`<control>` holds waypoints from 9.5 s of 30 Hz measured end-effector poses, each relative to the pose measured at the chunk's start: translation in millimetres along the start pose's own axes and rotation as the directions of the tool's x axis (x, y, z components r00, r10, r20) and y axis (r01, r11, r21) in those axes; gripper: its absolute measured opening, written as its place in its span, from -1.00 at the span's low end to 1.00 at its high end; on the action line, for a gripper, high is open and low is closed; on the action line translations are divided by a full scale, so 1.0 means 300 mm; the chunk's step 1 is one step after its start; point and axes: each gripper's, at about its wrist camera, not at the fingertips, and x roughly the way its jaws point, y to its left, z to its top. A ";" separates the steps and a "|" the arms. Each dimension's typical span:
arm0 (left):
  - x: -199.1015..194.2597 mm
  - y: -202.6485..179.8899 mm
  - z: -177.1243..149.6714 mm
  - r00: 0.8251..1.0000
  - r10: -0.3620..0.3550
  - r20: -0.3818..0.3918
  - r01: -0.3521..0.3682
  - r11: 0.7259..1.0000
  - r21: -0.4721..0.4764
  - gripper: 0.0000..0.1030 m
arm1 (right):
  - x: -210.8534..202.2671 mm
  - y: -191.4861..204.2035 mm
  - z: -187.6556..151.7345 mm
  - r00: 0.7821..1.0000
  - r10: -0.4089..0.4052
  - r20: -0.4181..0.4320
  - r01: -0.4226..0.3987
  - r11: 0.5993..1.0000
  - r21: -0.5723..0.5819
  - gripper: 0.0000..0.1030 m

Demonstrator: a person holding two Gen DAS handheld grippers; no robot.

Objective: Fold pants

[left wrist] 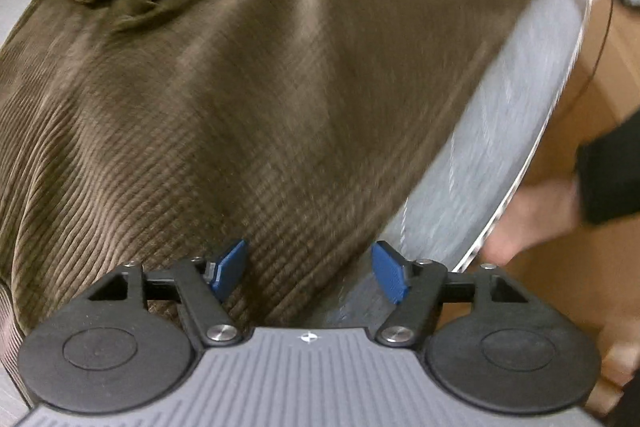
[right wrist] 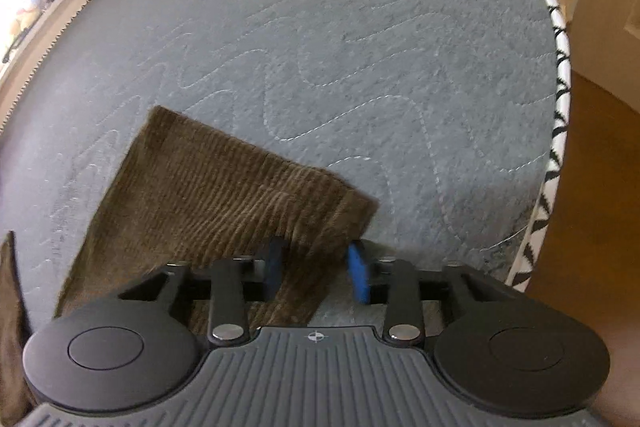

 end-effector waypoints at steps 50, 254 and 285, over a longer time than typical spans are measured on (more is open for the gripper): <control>-0.369 1.015 -0.272 0.978 0.206 -0.017 -0.155 0.679 -0.717 -0.33 | -0.458 1.106 -0.496 0.832 0.555 0.003 -0.377 0.569 -0.731 -0.37; -0.254 1.388 -0.062 0.903 0.409 0.132 -0.148 0.585 -0.798 -0.04 | 0.324 0.788 0.138 0.894 -0.066 0.444 0.084 0.996 -0.020 0.04; -0.089 1.192 -0.015 0.983 0.180 0.027 -0.141 0.845 -0.516 -0.48 | 0.208 0.847 0.131 0.863 -0.054 0.502 0.131 0.984 -0.120 -0.24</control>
